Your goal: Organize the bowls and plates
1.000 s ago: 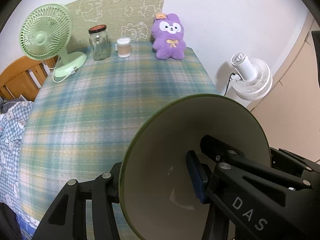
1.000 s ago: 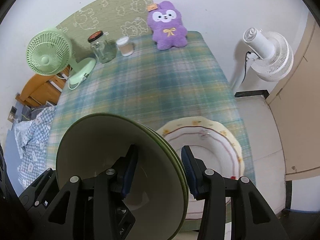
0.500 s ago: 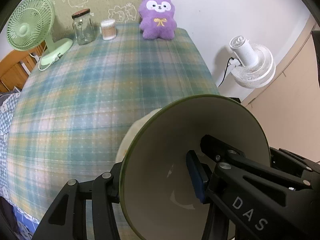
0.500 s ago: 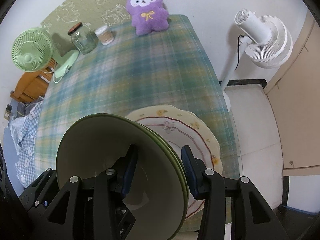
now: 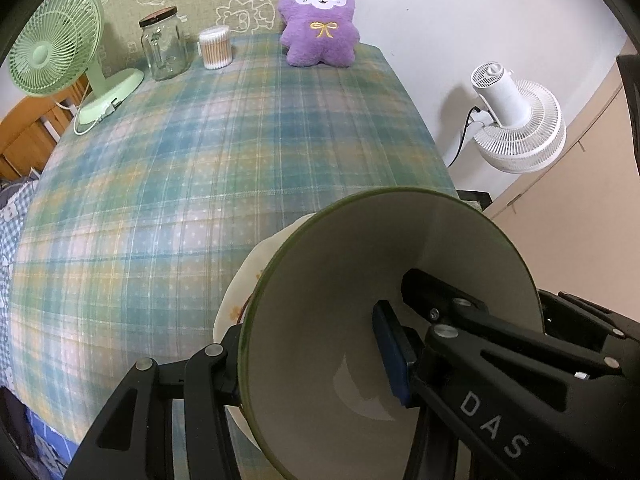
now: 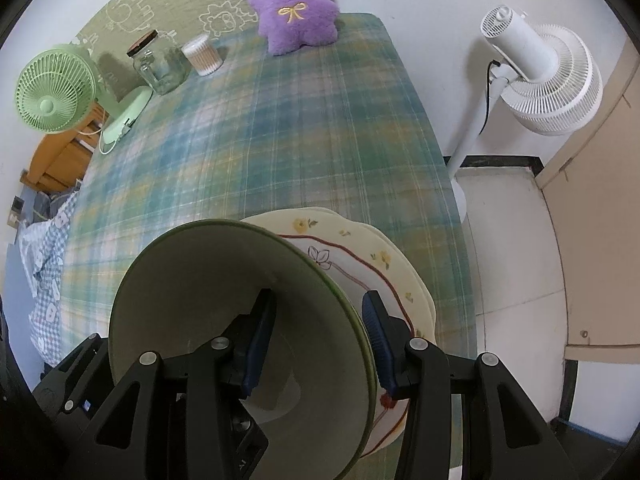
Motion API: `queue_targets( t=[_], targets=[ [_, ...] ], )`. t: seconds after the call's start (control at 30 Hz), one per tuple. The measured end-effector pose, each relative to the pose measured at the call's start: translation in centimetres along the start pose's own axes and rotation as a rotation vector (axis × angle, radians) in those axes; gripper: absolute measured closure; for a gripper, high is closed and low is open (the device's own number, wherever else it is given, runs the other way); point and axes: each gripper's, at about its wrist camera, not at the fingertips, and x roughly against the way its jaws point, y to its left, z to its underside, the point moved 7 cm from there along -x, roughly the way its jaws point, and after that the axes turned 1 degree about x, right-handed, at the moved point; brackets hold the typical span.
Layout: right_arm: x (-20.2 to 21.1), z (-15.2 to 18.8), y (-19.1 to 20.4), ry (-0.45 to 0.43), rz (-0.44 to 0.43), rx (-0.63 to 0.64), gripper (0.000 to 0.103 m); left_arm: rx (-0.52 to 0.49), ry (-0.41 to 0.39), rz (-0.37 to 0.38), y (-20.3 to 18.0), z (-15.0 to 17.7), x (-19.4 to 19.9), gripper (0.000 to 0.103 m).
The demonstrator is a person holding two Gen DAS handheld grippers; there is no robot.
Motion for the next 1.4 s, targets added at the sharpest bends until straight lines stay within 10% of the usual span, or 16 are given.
queue_targets(
  t=[0.37, 0.43, 0.6, 1.4],
  targets=[
    [0.1, 0.1, 0.0, -0.045, 0.021, 0.039, 0.054, -0.01, 0.008, 0.007, 0.1, 0.3, -0.3, 0.046],
    [0.4, 0.1, 0.2, -0.07, 0.028, 0.072, 0.052, -0.017, 0.016, 0.017, 0.0, 0.4, -0.2, 0.031],
    [1.5, 0.3, 0.2, -0.102, 0.032, 0.076, 0.027, -0.045, -0.02, 0.029, -0.7, 0.3, 0.9, 0.019],
    [10.3, -0.1, 6.3, -0.318, 0.15, 0.039, 0.026, -0.056, -0.257, -0.038, 7.0, -1.4, 10.2, 0.013]
  ],
)
